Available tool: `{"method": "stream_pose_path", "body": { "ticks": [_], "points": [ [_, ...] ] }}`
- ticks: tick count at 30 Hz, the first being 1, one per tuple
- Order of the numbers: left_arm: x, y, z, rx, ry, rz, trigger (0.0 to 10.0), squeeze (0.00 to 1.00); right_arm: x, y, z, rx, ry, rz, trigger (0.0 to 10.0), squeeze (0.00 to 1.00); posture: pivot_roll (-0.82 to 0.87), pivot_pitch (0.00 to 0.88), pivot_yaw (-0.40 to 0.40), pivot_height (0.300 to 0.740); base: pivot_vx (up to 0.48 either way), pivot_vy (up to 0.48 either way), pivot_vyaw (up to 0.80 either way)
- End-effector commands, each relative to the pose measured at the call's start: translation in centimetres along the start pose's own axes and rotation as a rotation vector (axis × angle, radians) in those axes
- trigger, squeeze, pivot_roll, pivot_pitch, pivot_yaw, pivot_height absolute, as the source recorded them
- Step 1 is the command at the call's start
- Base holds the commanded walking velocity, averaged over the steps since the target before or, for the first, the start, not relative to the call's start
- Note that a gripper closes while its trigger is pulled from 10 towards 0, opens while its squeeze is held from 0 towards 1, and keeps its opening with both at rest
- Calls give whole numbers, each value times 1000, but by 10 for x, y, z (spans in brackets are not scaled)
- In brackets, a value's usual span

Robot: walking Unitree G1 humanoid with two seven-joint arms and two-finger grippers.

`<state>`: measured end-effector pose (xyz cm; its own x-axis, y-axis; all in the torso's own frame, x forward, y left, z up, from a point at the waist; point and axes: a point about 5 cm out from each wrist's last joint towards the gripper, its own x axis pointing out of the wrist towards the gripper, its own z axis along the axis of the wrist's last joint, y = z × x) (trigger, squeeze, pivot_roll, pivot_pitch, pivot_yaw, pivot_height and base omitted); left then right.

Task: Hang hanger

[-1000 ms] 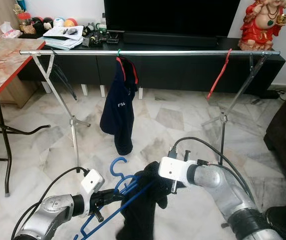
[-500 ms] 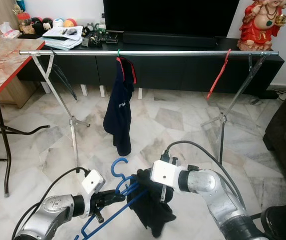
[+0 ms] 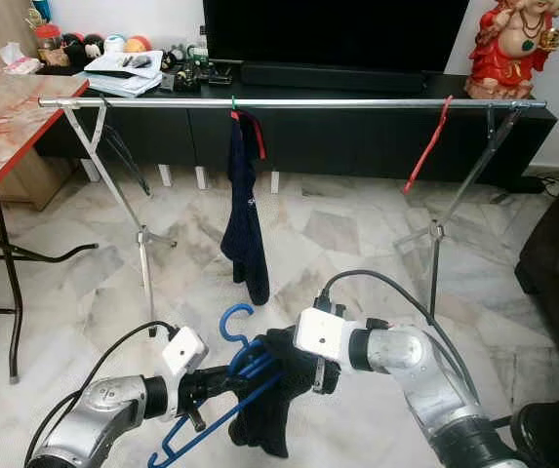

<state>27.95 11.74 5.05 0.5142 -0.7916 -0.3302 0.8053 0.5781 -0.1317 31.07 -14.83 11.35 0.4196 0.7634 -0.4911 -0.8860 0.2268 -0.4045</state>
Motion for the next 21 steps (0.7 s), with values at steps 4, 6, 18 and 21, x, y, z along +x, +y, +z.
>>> {"method": "stream_pose_path", "body": {
  "ticks": [4, 6, 18, 21],
  "points": [
    [4, -3, 10, 18, -40, -20, 10000, 0, -2, -6, 8, -12, -23, -27, 10000, 918, -48, 78, -29, 740, 0, 0, 0],
    [4, -3, 10, 19, -41, -19, 10000, 0, -1, -5, 8, -11, -19, -28, 10000, 922, -48, 78, -30, 740, 0, 0, 0],
    [7, -4, 18, 26, -83, -4, 10000, 0, 1, -3, 6, -8, 7, -25, 10000, 922, -52, 81, -37, 740, 0, 0, 0],
    [8, -5, 18, 21, -91, -4, 10000, 0, 2, -2, 6, -7, 10, -24, 10000, 922, -52, 81, -37, 740, 0, 0, 0]
  ]
}}
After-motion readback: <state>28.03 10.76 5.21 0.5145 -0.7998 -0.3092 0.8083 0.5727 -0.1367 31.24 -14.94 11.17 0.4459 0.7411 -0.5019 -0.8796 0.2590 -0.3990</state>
